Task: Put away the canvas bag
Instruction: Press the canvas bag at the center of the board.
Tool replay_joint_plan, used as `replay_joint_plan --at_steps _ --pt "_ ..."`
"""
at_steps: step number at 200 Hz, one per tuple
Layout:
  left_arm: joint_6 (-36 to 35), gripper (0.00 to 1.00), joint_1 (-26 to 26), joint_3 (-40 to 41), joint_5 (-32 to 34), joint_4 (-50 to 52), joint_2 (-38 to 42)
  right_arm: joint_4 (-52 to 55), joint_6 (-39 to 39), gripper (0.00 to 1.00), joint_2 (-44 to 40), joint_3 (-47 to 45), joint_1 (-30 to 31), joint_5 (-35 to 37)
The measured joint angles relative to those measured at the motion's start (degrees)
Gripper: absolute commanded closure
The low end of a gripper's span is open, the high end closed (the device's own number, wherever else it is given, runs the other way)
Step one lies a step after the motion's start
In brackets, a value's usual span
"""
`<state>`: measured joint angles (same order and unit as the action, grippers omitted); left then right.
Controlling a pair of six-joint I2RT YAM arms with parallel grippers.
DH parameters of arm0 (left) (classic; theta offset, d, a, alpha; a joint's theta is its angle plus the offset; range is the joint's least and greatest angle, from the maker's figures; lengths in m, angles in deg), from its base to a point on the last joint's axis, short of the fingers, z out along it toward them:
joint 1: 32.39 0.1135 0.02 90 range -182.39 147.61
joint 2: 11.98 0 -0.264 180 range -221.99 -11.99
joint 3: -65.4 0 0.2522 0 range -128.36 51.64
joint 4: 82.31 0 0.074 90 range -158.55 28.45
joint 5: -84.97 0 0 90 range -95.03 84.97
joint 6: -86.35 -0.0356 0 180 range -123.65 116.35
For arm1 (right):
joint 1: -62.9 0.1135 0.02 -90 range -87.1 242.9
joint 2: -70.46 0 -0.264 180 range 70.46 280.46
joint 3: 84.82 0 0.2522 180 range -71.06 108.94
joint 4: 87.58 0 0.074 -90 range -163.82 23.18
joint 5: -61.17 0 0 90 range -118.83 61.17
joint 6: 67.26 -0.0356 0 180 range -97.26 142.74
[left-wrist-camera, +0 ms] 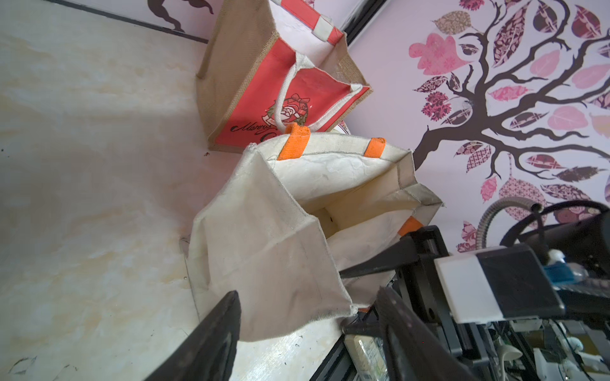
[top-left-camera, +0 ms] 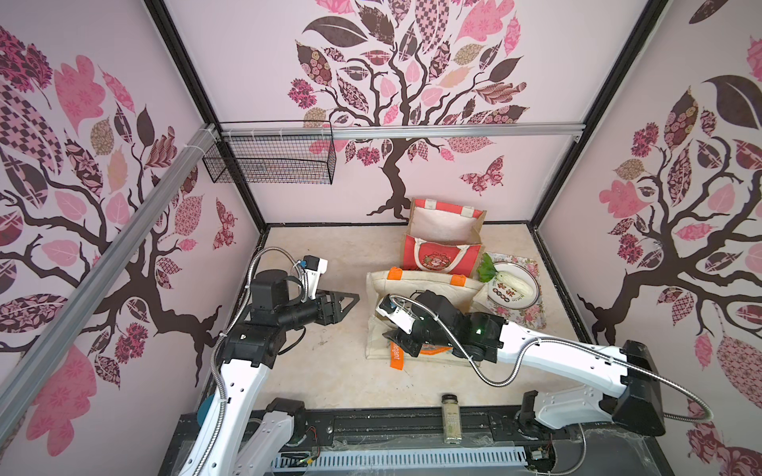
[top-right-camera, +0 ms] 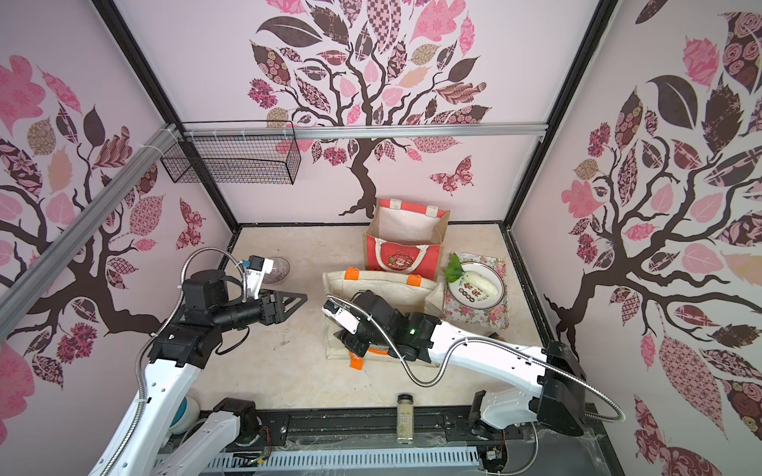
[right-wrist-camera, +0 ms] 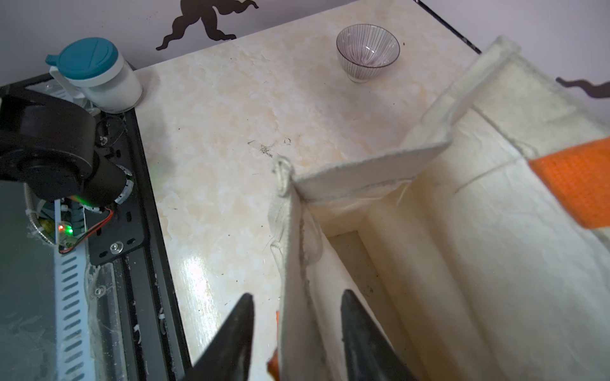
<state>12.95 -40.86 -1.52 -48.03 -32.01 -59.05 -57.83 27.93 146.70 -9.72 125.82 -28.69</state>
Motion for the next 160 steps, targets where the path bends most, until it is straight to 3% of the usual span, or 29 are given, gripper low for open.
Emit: replay_joint_plan --at_steps 31,69,92,116,160 --pt "-3.93 0.23 -2.27 3.5 -0.72 -0.48 4.07 0.94 1.11 0.31 -0.02 0.22 0.07 -0.42" --pt "-11.72 0.17 -15.3 3.72 7.34 -0.55 6.8 7.39 3.85 0.27 -1.4 0.22 0.0 -0.11" --pt "-15.82 0.16 -20.59 3.72 13.27 -0.55 4.72 10.05 5.16 0.26 -4.17 -0.09 -0.11 -0.26" --pt "-19.71 0.16 -22.77 3.82 17.14 -0.9 1.29 10.27 5.81 0.25 -8.2 -1.46 -1.36 -1.73" --pt "-26.14 0.19 -23.1 4.2 17.35 -1.29 -2.8 10.47 6.82 0.25 -10.91 -4.42 -5.01 -2.97"
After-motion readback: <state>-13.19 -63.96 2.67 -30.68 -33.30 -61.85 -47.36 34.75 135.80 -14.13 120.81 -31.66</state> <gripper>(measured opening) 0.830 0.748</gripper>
